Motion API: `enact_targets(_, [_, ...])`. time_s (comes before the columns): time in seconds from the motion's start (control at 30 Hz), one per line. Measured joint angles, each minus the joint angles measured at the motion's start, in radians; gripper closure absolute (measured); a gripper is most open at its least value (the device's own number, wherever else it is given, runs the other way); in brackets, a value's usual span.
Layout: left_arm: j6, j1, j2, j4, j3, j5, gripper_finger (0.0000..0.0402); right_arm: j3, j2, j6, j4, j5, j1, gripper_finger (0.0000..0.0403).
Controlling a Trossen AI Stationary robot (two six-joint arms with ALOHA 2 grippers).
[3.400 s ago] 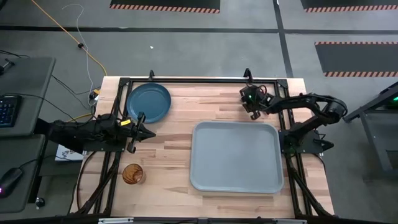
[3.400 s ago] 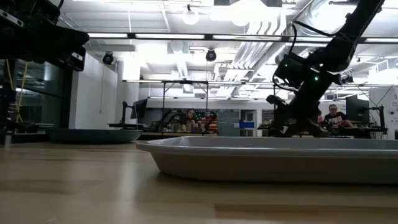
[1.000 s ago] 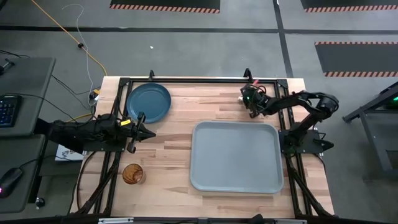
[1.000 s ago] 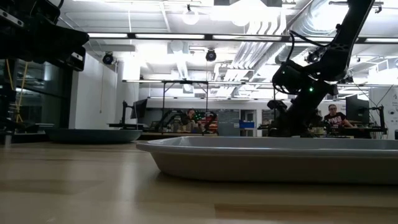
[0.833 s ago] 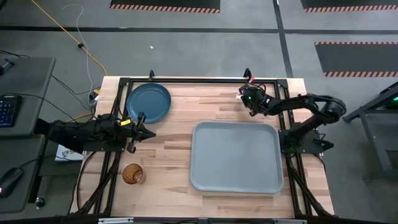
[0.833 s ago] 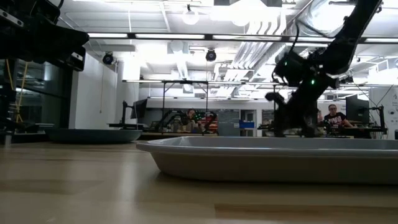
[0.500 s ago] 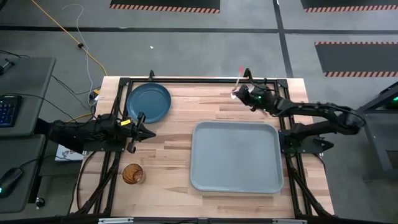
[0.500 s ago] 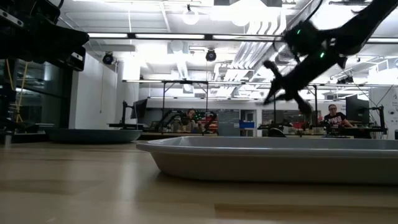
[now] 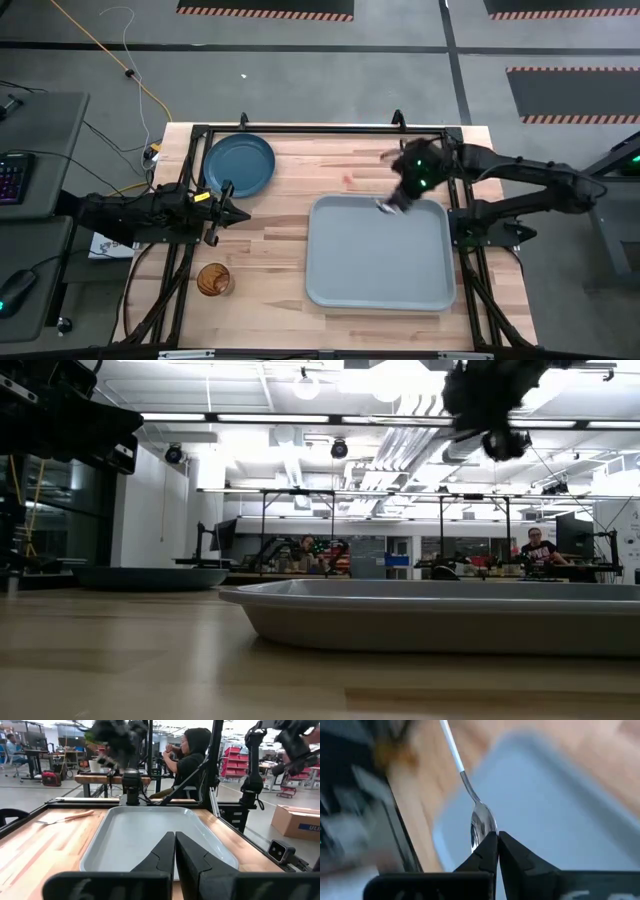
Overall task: Pick and place plate/cup/fork/spoon on tray
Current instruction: Put the orange spoon on the gray tray
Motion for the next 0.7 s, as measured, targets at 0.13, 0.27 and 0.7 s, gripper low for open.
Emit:
enact_targets(0.13, [0.0, 0.0, 0.0, 0.0, 0.0, 0.0, 0.0398, 0.097, 0.031, -0.215, -0.285, -0.082, 0.126, 0.0403])
enact_targets(0.27, [0.0, 0.0, 0.0, 0.0, 0.0, 0.0, 0.0398, 0.08, 0.04, -0.36, -0.408, -0.197, 0.245, 0.0403])
enact_targets(0.7, [0.0, 0.0, 0.0, 0.0, 0.0, 0.0, 0.0398, -0.051, 0.21, -0.894, -0.447, -0.007, 0.435, 0.0403])
